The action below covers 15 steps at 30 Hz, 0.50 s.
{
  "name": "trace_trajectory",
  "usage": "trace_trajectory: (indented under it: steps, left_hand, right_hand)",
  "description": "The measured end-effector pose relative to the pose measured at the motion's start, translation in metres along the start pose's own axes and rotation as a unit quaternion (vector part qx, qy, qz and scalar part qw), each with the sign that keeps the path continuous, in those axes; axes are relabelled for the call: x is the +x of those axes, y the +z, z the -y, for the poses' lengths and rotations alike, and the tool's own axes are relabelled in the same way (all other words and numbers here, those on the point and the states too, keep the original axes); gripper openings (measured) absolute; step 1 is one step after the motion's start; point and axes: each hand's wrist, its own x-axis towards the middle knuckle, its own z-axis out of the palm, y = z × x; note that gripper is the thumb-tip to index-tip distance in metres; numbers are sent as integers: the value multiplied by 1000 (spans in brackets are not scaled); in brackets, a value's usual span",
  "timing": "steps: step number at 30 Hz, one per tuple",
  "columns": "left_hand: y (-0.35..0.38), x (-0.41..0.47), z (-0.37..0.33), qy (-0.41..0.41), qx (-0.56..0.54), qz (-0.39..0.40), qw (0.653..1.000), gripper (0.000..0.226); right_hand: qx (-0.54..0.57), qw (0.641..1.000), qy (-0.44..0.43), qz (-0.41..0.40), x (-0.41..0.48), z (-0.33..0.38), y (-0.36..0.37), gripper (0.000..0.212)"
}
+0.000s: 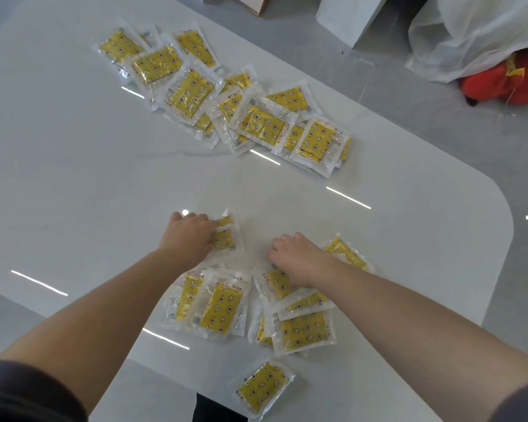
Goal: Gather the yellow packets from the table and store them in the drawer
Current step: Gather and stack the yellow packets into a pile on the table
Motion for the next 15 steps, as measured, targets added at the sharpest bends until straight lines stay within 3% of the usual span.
trace_trajectory:
  steps: [4,9,15]
  left_hand:
    - [2,-2,4,-4,0,2,1000,14]
    - [3,3,4,4,-3,-5,1000,16]
    - [1,7,7,-7,-41,-26,999,19]
  right_hand:
    - [-15,999,-15,-26,0,1,-1,39]
    - [7,995,61,-78,10,-10,-2,44]
    - [38,992,77,-94,10,-19,0,40]
